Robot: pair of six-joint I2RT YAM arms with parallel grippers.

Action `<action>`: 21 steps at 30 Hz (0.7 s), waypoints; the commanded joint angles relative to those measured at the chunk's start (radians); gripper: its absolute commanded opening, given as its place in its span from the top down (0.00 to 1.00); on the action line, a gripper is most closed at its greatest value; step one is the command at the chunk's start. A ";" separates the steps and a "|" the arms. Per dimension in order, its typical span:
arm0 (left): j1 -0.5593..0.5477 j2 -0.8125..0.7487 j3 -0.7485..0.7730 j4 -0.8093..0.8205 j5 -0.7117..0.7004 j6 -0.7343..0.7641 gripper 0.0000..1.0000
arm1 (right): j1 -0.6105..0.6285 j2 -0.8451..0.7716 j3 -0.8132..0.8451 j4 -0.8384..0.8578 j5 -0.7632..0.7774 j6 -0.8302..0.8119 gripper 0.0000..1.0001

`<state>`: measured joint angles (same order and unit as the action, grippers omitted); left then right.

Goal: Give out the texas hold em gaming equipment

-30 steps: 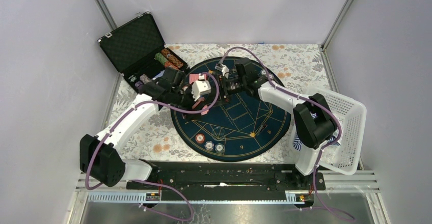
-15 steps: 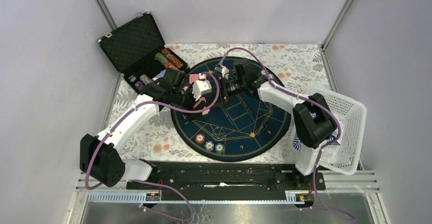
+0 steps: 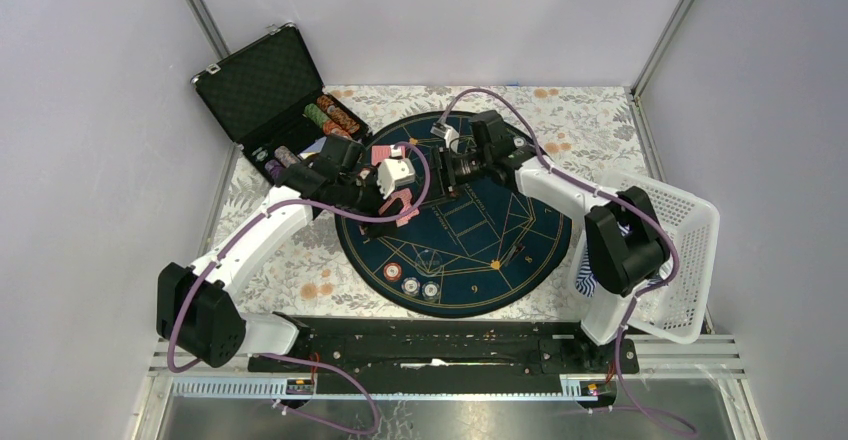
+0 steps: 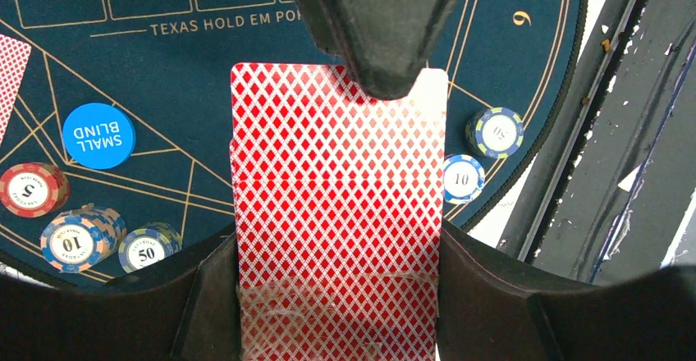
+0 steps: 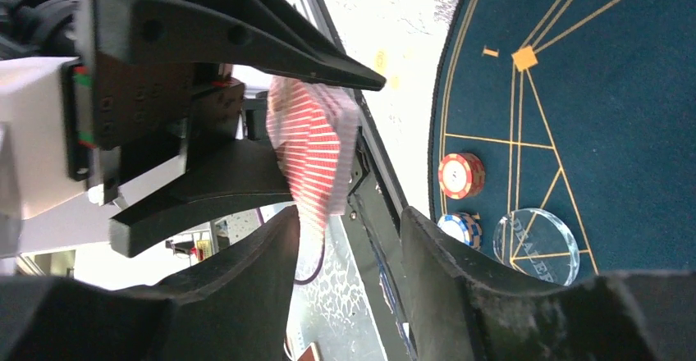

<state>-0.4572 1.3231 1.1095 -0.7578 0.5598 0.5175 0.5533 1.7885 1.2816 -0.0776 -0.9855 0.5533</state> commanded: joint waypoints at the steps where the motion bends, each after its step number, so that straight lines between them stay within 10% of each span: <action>1: 0.000 -0.028 0.025 0.056 0.025 -0.010 1.00 | 0.008 -0.069 0.010 0.061 -0.018 0.026 0.43; 21: 0.000 -0.029 0.035 0.070 0.031 -0.027 1.00 | 0.030 -0.012 0.038 -0.013 0.016 -0.009 0.73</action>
<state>-0.4572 1.3228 1.1095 -0.7391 0.5602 0.4976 0.5900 1.7985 1.2850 -0.0448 -0.9859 0.5941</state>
